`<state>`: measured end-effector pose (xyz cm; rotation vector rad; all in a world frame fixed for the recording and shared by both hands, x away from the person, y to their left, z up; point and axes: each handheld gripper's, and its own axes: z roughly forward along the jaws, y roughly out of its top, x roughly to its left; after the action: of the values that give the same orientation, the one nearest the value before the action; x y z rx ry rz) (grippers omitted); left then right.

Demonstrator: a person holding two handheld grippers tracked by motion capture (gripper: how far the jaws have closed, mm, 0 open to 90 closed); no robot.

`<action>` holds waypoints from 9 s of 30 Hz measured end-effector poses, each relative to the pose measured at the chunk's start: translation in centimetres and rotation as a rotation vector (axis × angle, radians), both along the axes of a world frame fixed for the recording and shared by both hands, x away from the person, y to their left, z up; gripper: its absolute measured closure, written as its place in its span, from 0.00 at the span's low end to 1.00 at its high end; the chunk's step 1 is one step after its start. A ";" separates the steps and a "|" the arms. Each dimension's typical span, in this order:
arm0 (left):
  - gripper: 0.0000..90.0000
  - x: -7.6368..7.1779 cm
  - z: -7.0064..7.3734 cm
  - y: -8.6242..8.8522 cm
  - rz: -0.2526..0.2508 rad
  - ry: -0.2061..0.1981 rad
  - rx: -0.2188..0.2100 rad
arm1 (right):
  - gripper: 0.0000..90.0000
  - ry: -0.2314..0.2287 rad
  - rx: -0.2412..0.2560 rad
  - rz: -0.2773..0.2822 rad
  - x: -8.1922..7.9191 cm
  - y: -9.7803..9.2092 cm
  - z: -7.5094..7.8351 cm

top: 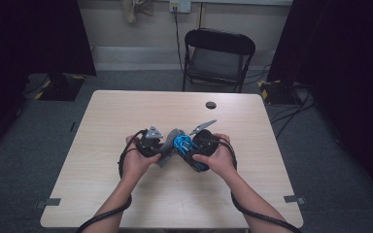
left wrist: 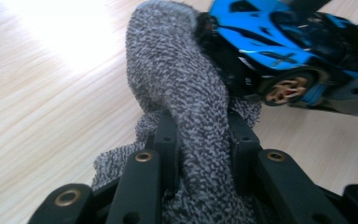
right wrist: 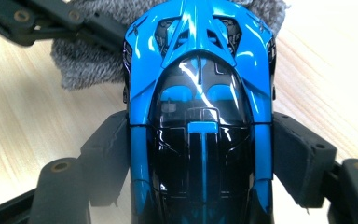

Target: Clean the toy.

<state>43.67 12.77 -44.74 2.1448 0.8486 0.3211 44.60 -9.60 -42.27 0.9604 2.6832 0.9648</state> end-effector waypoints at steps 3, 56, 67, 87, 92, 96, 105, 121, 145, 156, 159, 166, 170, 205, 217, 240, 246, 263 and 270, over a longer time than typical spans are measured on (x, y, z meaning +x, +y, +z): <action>0.79 -0.3 -0.2 -0.6 -0.042 0.010 -0.006 | 0.30 -0.003 0.008 -0.005 0.1 -0.1 0.1; 0.79 -4.9 -1.5 -8.1 -0.352 0.036 0.032 | 0.30 -0.044 0.028 -0.092 1.3 -0.8 1.5; 0.79 -3.5 -1.3 -4.5 -0.250 0.057 0.085 | 0.30 -0.041 0.078 -0.111 1.4 -2.0 2.0; 0.79 0.5 0.4 0.2 0.033 0.008 0.062 | 0.30 -0.023 0.075 -0.042 -0.3 -1.3 0.8; 0.79 0.7 0.6 0.0 0.048 -0.005 0.049 | 0.30 -0.013 0.067 -0.033 -0.6 -1.3 0.5; 0.79 0.7 0.9 -0.3 0.038 -0.018 0.034 | 0.30 -0.013 0.063 -0.034 -0.6 -1.2 0.3; 0.79 0.2 1.1 -1.1 -0.024 -0.031 0.004 | 0.30 -0.011 0.052 -0.036 -0.6 -1.2 0.1; 0.79 -0.4 0.7 -2.1 -0.067 -0.021 0.011 | 0.30 -0.012 0.040 -0.036 -0.3 -0.7 0.1; 0.79 -1.8 -1.6 -4.5 -0.168 0.025 -0.014 | 0.31 -0.009 0.052 -0.054 0.2 -0.5 0.7; 0.79 -2.6 -2.2 -5.6 -0.214 0.035 0.000 | 0.31 -0.012 0.058 -0.069 0.5 -0.4 0.8; 0.79 -3.0 -2.3 -6.1 -0.235 0.041 -0.005 | 0.31 -0.026 0.051 -0.067 0.5 -0.3 1.0; 0.79 -3.7 -2.6 -6.8 -0.269 0.053 -0.014 | 0.31 -0.024 0.060 -0.078 0.8 -0.5 1.2; 0.79 -4.3 -2.7 -7.4 -0.301 0.059 -0.014 | 0.31 -0.018 0.055 -0.076 1.0 -0.5 1.4; 0.78 -3.2 -1.5 1.0 -0.157 0.019 0.031 | 0.31 0.008 0.009 -0.212 1.8 -7.8 0.3; 0.78 -2.2 -1.7 4.4 -0.066 0.001 0.015 | 0.31 0.035 -0.017 -0.247 2.4 -9.3 -0.9; 0.78 -1.4 -1.9 8.3 0.030 0.001 0.011 | 0.31 0.063 -0.047 -0.301 3.0 -12.0 -2.0; 0.78 -1.2 -2.0 8.7 0.040 -0.001 0.011 | 0.31 0.055 -0.049 -0.313 3.2 -12.6 -1.9; 0.78 0.0 -2.1 10.0 0.085 -0.002 0.013 | 0.31 0.076 -0.069 -0.341 4.5 -14.5 -2.5; 0.78 0.3 -2.0 10.3 0.091 -0.007 0.006 | 0.31 0.076 -0.066 -0.357 5.1 -14.9 -2.8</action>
<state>43.93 23.02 -46.69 2.1133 0.9441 0.3779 49.71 -24.50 -45.05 1.4224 2.4589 0.7738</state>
